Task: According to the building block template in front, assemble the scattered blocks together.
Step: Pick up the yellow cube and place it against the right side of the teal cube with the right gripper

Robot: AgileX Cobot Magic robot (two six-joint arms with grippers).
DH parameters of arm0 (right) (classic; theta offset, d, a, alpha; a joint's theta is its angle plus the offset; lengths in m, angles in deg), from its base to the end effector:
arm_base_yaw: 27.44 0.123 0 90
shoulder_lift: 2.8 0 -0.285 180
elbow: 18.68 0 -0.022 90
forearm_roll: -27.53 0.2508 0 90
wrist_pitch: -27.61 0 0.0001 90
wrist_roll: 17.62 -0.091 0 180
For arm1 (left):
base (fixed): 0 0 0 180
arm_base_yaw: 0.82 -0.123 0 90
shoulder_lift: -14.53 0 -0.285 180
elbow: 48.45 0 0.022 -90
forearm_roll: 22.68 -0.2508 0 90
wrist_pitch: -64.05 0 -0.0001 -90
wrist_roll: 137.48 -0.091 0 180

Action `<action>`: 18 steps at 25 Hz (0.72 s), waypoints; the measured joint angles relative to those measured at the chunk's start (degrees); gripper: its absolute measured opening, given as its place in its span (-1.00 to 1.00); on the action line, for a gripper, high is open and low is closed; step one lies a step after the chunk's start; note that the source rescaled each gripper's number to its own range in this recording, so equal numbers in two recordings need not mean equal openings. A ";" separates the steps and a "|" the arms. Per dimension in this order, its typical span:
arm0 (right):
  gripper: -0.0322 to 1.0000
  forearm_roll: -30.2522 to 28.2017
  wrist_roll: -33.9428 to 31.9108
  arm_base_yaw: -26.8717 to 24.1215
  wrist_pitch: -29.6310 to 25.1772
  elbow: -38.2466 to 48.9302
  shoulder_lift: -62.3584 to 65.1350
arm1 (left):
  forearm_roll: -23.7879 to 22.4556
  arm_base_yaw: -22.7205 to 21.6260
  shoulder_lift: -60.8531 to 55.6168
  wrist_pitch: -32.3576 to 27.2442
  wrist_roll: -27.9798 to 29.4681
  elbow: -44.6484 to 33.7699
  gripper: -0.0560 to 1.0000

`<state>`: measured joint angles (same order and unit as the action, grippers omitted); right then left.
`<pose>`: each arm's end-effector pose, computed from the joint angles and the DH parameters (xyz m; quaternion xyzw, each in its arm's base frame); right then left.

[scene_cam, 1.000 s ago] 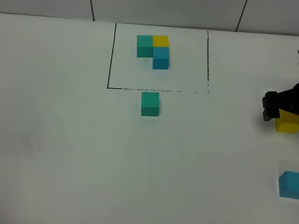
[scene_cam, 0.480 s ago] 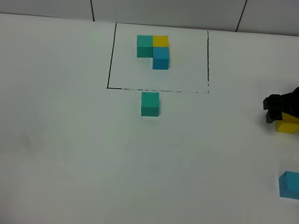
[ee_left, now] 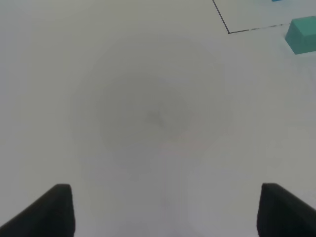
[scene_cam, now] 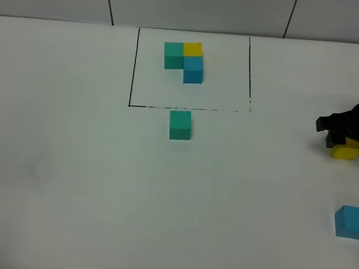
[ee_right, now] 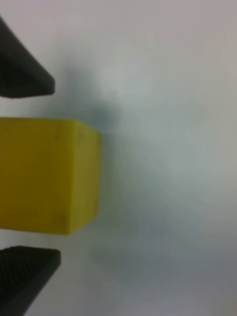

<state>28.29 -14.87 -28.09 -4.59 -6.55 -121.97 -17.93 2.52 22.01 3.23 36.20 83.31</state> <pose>0.3676 -0.0035 0.1356 -0.0131 0.9896 0.0000 0.1436 -0.0069 -0.0062 0.2790 0.0734 0.8466 -0.0277 0.5264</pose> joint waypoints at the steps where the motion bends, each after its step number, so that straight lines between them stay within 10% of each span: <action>1: -0.30 0.00 0.00 0.00 0.00 0.00 -0.07 | 0.00 0.00 0.00 0.00 0.00 0.00 0.53; 9: -0.34 0.00 0.00 -0.17 -0.61 0.00 -2.88 | 0.00 0.00 0.00 0.00 0.00 0.00 0.53; 14: -0.94 0.00 -0.02 -0.17 -0.61 -0.04 -3.00 | 0.00 0.00 0.00 0.00 0.00 0.00 0.53; 18: -0.93 0.00 0.36 -0.17 -1.44 -0.33 -3.00 | 0.00 0.00 0.00 0.00 0.00 0.00 0.53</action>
<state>28.29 -14.51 -28.26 -6.03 -6.88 -124.97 -17.93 2.52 22.01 3.23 36.20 83.31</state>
